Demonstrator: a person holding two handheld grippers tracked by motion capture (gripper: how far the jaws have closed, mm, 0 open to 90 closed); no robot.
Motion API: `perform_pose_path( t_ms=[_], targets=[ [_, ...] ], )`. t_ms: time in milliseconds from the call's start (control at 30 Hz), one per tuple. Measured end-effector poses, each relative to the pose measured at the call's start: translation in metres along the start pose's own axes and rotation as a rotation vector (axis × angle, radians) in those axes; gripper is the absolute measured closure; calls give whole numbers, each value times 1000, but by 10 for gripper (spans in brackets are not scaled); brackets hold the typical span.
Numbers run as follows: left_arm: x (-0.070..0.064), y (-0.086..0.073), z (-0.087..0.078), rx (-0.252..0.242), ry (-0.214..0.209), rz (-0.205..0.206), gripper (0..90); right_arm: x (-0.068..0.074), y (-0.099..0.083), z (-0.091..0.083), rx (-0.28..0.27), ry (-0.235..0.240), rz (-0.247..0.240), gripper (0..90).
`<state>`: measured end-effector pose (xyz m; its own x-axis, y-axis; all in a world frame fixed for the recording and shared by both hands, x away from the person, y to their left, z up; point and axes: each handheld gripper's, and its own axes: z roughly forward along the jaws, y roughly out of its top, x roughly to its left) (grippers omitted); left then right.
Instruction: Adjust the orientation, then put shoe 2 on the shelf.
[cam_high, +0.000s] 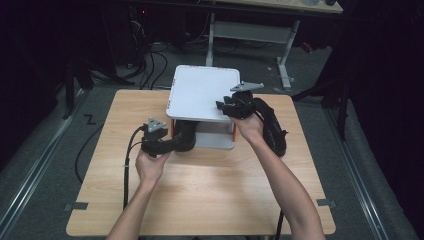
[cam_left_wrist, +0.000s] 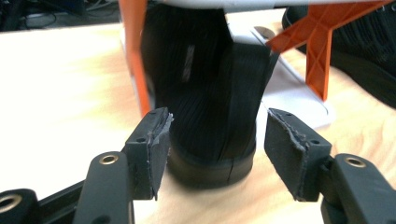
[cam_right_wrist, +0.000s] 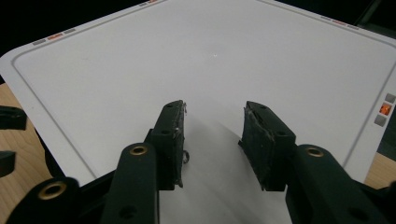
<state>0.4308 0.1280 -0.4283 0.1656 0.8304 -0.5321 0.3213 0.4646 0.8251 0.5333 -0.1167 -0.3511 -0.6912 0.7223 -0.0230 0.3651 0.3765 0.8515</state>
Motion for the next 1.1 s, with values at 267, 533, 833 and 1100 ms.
perform_pose_path(
  t_ms=[267,533,833,1100],
  targets=[
    [53,-22,-21,37,80,0,411,2,-2,-14,-12,24,32,525],
    [79,-38,-15,80,171,14,364,-6,-17,-66,-123,-1,74,555],
    [83,-54,-12,91,199,95,330,-22,-56,-113,-71,-46,60,599],
    [85,-58,-17,64,191,106,318,-42,-97,-129,11,-150,88,594]
  ],
)
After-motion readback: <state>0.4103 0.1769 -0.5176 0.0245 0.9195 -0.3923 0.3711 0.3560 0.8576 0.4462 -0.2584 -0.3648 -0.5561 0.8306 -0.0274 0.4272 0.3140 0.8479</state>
